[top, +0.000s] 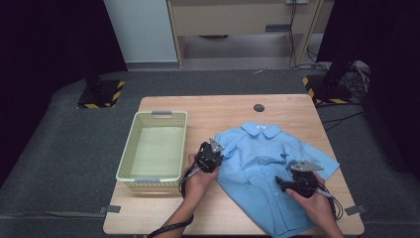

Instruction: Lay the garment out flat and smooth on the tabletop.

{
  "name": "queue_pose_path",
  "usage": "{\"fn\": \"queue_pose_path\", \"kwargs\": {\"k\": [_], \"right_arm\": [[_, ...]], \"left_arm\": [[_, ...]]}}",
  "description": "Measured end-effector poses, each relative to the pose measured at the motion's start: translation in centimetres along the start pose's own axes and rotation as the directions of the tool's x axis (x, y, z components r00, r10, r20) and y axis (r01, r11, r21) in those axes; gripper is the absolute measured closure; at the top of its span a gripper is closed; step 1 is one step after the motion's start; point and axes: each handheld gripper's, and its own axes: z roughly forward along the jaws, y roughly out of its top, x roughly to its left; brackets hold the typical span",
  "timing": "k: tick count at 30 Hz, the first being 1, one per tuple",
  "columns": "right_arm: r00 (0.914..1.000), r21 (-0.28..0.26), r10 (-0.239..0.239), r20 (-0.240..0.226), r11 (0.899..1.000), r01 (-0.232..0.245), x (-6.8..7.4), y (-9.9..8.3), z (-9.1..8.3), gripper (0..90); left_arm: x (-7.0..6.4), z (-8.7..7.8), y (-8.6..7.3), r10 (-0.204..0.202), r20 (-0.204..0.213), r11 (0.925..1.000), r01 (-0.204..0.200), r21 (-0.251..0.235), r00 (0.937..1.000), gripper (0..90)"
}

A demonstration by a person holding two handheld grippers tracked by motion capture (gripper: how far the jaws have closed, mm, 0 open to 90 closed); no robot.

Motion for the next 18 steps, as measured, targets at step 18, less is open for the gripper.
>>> {"fn": "queue_pose_path", "kwargs": {"k": [18], "right_arm": [[0.9973,0.033,0.058,0.045,0.998,-0.059,0.8,-1.0,-1.5,24.7]], "left_arm": [[0.0,1.6,0.9,0.009,0.002,0.9989,-0.009,-0.047,1.0,64.9]]}}
